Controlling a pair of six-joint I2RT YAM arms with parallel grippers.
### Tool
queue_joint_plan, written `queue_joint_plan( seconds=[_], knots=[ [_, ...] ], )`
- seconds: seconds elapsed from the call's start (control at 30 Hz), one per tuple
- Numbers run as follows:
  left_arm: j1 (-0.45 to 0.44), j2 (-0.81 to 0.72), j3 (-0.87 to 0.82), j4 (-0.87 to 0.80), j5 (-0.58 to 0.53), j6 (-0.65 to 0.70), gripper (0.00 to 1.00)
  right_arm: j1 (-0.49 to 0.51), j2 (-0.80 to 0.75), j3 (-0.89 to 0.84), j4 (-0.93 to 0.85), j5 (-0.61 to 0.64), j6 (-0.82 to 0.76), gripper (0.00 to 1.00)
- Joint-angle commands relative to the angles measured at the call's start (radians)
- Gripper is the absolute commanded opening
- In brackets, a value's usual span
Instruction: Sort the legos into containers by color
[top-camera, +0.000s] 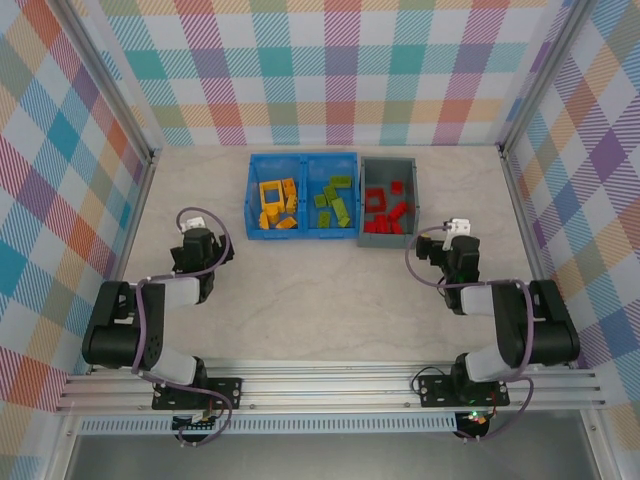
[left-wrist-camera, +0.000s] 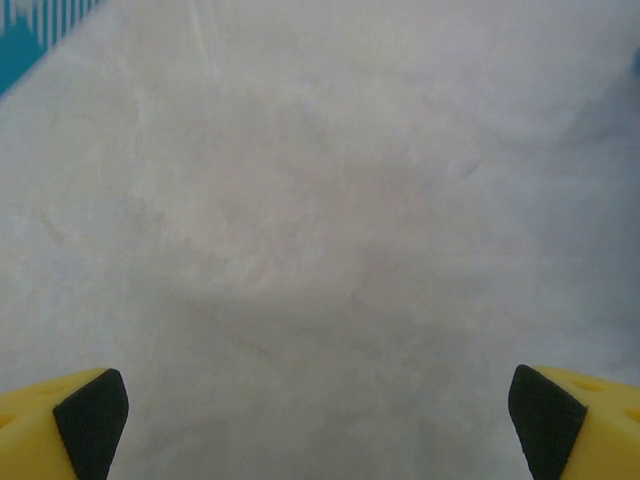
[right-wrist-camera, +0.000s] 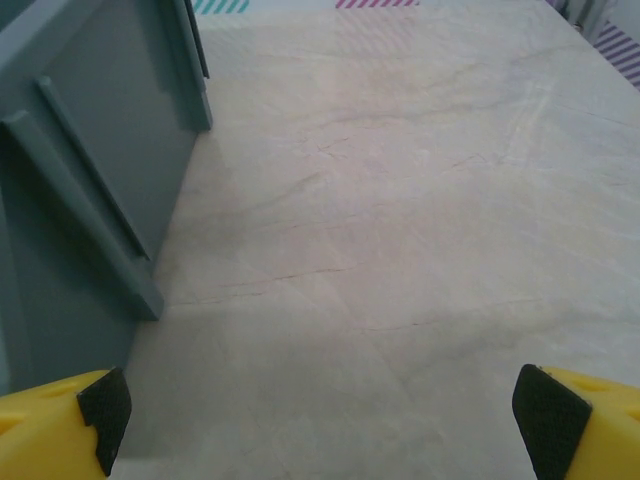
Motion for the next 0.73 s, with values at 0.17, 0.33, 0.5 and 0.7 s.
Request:
queue_joint_plan(
  seconds=[0.17, 0.33, 0.5, 0.7],
  knots=[
    [-0.023, 0.059, -0.055, 0.254, 0.05, 0.041, 1.0, -0.012, 0.027, 0.071, 0.006, -0.069, -0.009, 1.0],
    [-0.021, 0.066, -0.057, 0.275, 0.05, 0.043, 1.0, -0.034, 0.023, 0.077, -0.014, -0.075, 0.014, 1.0],
    [-0.021, 0.065, -0.056, 0.267, 0.049, 0.042, 1.0, -0.033, 0.023, 0.078, -0.015, -0.074, 0.014, 1.0],
    [-0.021, 0.064, -0.056, 0.267, 0.049, 0.041, 1.0, -0.033, 0.023, 0.077, -0.013, -0.073, 0.013, 1.0]
  ],
)
